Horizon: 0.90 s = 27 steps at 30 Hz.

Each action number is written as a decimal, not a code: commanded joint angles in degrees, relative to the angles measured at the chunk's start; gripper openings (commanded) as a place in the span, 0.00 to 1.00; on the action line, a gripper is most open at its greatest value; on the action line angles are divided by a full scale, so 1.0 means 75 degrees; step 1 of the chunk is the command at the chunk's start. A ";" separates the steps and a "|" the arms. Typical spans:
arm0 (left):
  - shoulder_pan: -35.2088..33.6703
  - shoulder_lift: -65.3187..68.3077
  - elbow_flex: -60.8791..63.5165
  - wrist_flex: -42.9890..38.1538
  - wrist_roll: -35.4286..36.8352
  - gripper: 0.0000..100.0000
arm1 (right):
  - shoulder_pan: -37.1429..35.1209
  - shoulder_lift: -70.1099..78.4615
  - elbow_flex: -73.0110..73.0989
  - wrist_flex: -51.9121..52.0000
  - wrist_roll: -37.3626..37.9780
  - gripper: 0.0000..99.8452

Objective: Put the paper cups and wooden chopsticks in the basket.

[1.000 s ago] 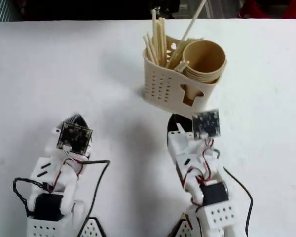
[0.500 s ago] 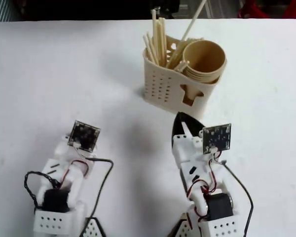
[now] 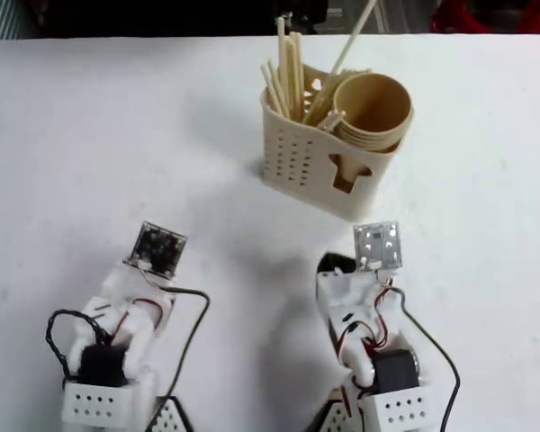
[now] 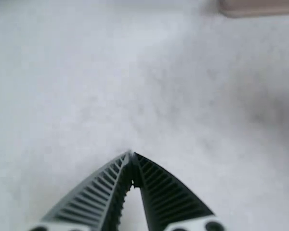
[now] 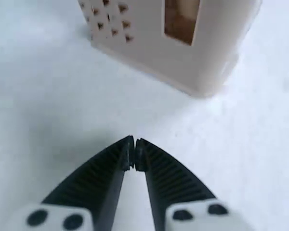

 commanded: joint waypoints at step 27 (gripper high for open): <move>-0.0029 -0.0076 -0.0035 0.1887 -0.0035 0.02 | 0.0393 -0.0053 0.0059 0.2256 -0.0023 0.02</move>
